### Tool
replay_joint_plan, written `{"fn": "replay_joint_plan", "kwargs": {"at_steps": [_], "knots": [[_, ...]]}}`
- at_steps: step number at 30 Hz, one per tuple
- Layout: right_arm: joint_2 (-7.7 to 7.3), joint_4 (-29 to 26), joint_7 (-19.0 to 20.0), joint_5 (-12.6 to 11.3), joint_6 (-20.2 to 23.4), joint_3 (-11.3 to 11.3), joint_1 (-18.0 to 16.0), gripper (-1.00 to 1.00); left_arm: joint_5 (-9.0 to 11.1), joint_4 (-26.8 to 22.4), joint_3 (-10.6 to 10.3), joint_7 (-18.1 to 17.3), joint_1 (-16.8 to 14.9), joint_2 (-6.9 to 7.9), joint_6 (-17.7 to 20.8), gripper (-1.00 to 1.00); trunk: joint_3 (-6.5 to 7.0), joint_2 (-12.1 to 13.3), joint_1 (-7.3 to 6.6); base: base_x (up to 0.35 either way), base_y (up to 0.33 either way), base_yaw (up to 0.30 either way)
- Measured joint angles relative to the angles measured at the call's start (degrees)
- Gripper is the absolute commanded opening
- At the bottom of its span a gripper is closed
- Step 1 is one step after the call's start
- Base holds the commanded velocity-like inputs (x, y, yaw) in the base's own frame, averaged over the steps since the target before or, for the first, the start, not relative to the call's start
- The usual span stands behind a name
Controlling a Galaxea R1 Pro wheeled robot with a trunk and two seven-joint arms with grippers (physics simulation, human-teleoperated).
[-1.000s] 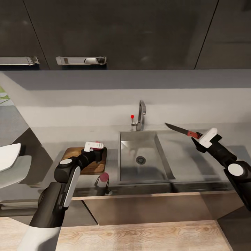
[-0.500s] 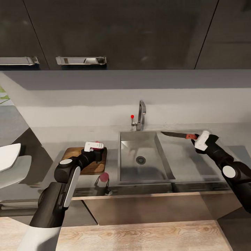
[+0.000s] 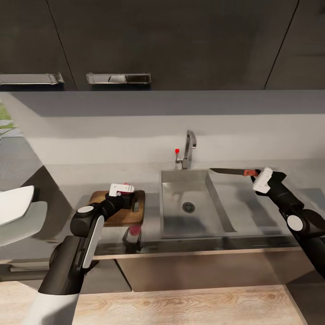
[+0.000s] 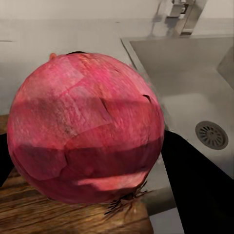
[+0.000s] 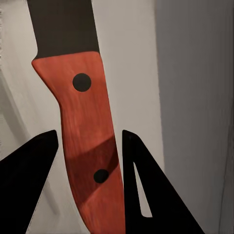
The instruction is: In the kitchen, take the Vidalia onion out of the sink, dice it on the chopping board with the paring knife, put the diced onion into the bowl on the countertop, then place both the paring knife and the chopping board into the sink.
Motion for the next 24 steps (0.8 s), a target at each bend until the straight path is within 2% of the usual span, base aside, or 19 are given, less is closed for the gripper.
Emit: {"fn": "replay_joint_plan", "kwargs": {"at_steps": [6,24], "knots": [[0.05,0.00,-0.07,-0.04,0.00,-0.08,0.00,-1.00,0.00,0.00,0.02,0.00,0.00,0.00,0.01,-1.00,0.00,0.00,0.00,0.000,0.245,0.000],[0.07,-0.02,-0.13,-0.04,0.00,-0.09,0.00,-1.00,0.01,0.01,0.07,-0.01,0.00,0.03,0.00,-1.00,0.00,0.00,0.00,0.048,0.060,0.000]]}}
